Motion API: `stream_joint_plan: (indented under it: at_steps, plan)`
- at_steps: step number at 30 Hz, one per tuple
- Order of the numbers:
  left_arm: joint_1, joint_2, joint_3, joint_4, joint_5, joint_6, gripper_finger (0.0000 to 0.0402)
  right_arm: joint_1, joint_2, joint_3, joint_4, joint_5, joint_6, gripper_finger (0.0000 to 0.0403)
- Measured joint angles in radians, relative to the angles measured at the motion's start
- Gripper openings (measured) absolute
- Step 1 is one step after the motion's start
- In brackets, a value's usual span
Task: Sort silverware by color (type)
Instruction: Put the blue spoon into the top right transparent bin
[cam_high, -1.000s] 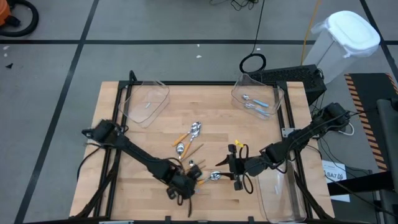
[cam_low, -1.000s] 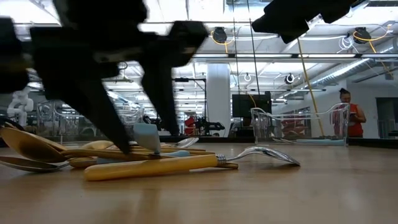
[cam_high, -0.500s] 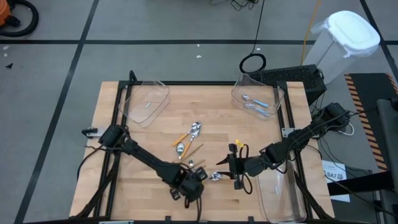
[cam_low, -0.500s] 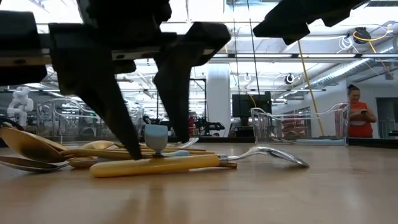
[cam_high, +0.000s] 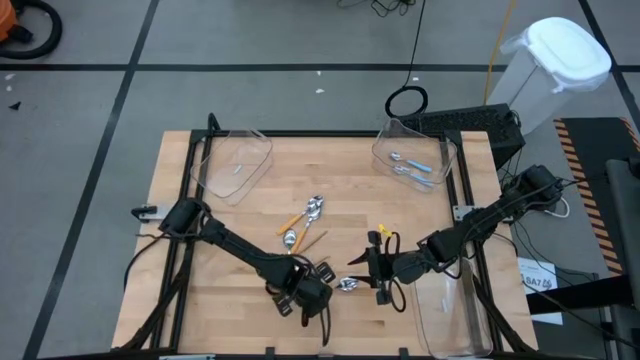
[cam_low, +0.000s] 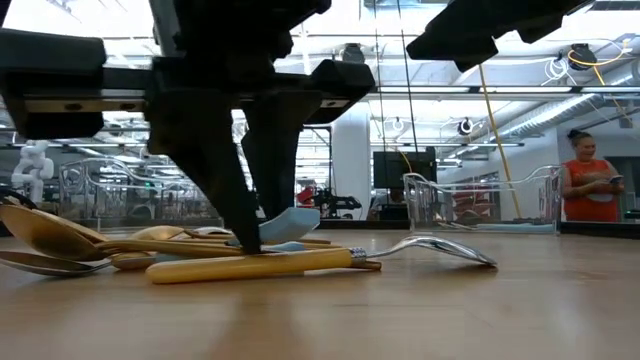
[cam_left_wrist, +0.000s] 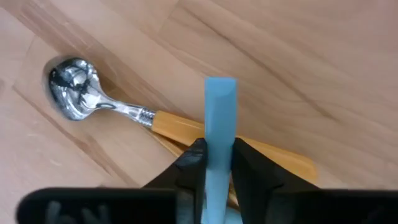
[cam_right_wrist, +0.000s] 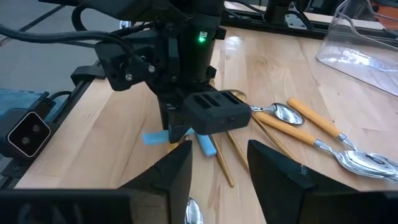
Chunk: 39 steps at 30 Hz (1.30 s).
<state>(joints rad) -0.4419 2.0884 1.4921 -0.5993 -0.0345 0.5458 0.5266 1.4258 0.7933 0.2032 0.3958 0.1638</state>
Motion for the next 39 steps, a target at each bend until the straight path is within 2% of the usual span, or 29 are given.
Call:
stream_joint_plan:
  at_steps: [5, 18, 29, 39]
  plan:
    - [0.01, 0.0, 0.0, 0.014, 0.0, 0.001, 0.0041, 0.0, 0.0, 0.0, -0.022, 0.0, 0.0, 0.0148]
    - [0.059, -0.001, 0.0, 0.083, -0.015, -0.129, 0.004, 0.0, 0.0, 0.0, -0.123, 0.003, -0.009, 0.0148]
    - [0.096, -0.058, -0.001, 0.144, 0.035, -0.228, 0.004, 0.073, -0.08, 0.001, -0.268, 0.182, 0.019, 0.0148]
    - [0.092, -0.142, 0.0, 0.193, 0.034, -0.274, 0.004, 0.16, -0.141, 0.0, -0.275, 0.213, -0.015, 0.0148]
